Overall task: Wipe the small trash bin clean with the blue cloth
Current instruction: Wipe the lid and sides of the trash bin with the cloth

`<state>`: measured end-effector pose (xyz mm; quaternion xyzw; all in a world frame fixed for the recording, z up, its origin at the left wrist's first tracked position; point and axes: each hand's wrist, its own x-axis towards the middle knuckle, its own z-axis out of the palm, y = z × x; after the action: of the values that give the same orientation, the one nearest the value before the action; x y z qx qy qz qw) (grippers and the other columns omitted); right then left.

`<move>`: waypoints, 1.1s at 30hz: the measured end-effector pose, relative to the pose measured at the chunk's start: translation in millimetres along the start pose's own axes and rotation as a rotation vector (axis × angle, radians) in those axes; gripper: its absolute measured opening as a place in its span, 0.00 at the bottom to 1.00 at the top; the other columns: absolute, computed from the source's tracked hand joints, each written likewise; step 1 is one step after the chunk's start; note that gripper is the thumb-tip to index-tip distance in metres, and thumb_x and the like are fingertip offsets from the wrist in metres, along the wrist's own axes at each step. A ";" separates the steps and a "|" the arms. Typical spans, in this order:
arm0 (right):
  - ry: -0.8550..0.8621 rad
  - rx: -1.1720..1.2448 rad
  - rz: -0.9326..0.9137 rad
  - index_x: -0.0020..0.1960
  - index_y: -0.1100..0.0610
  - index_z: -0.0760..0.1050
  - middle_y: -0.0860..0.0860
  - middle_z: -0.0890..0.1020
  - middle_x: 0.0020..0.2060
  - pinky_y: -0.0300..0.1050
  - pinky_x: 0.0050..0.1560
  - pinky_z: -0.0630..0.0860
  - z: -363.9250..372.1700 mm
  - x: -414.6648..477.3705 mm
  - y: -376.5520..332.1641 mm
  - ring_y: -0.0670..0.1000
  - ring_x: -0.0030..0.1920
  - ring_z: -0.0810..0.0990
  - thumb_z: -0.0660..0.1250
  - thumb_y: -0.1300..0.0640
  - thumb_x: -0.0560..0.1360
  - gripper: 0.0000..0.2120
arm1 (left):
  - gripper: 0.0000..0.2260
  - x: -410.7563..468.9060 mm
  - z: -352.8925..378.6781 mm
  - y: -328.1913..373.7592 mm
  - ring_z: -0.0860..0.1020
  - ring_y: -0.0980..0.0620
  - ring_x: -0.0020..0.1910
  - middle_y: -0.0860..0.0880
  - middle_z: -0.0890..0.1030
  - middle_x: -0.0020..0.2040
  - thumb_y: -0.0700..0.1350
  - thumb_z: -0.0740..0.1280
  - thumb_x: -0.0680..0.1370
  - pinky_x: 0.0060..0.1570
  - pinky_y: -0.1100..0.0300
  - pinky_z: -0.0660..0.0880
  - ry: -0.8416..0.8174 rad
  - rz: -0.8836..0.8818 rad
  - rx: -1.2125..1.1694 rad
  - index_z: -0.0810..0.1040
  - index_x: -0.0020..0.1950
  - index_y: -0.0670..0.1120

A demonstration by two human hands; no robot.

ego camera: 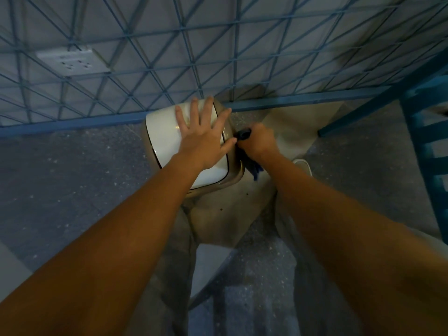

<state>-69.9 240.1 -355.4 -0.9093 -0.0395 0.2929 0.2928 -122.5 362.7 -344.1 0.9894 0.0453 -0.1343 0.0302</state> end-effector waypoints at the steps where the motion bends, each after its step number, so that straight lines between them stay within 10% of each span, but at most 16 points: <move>1: 0.008 -0.005 0.000 0.55 0.63 0.76 0.59 0.81 0.53 0.38 0.43 0.67 -0.3 5.4 -4.6 0.56 0.54 0.79 0.65 0.59 0.75 0.11 | 0.29 0.3 0.3 -1.2 0.42 0.37 0.75 0.43 0.45 0.77 0.62 0.52 0.77 0.68 0.33 0.38 0.002 0.000 -0.005 0.49 0.76 0.53; 9: 0.054 0.131 0.045 0.56 0.64 0.75 0.60 0.80 0.51 0.41 0.47 0.68 7.1 -7.5 6.2 0.57 0.54 0.78 0.64 0.59 0.75 0.12 | 0.30 -0.6 -1.5 -0.3 0.41 0.37 0.75 0.43 0.44 0.77 0.63 0.50 0.77 0.68 0.33 0.37 -0.021 -0.006 0.001 0.47 0.76 0.54; 18: 0.128 0.402 0.254 0.34 0.53 0.63 0.55 0.74 0.41 0.43 0.42 0.68 47.2 -65.6 24.9 0.52 0.43 0.73 0.65 0.65 0.72 0.14 | 0.31 0.3 -6.1 -1.0 0.39 0.38 0.75 0.43 0.41 0.77 0.64 0.49 0.77 0.68 0.34 0.37 -0.068 -0.016 0.004 0.44 0.76 0.54; 21: 0.088 0.526 0.340 0.45 0.59 0.72 0.52 0.75 0.41 0.42 0.45 0.70 65.9 -82.4 23.1 0.50 0.45 0.74 0.66 0.63 0.72 0.04 | 0.32 2.6 -7.6 -1.6 0.38 0.38 0.75 0.44 0.40 0.77 0.65 0.49 0.76 0.68 0.34 0.36 -0.095 -0.026 0.002 0.44 0.76 0.54; 33: -0.274 1.179 0.554 0.56 0.63 0.74 0.56 0.79 0.40 0.44 0.41 0.77 79.1 -96.9 19.2 0.53 0.40 0.79 0.68 0.60 0.73 0.13 | 0.29 -1.3 -22.6 -42.3 0.47 0.42 0.76 0.44 0.50 0.77 0.62 0.53 0.78 0.71 0.40 0.42 0.025 -0.246 -0.310 0.49 0.75 0.54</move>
<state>-195.8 241.0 -368.7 -0.5281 0.3257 0.4426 0.6474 -122.0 406.3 -324.0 0.9616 0.1861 -0.1163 0.1648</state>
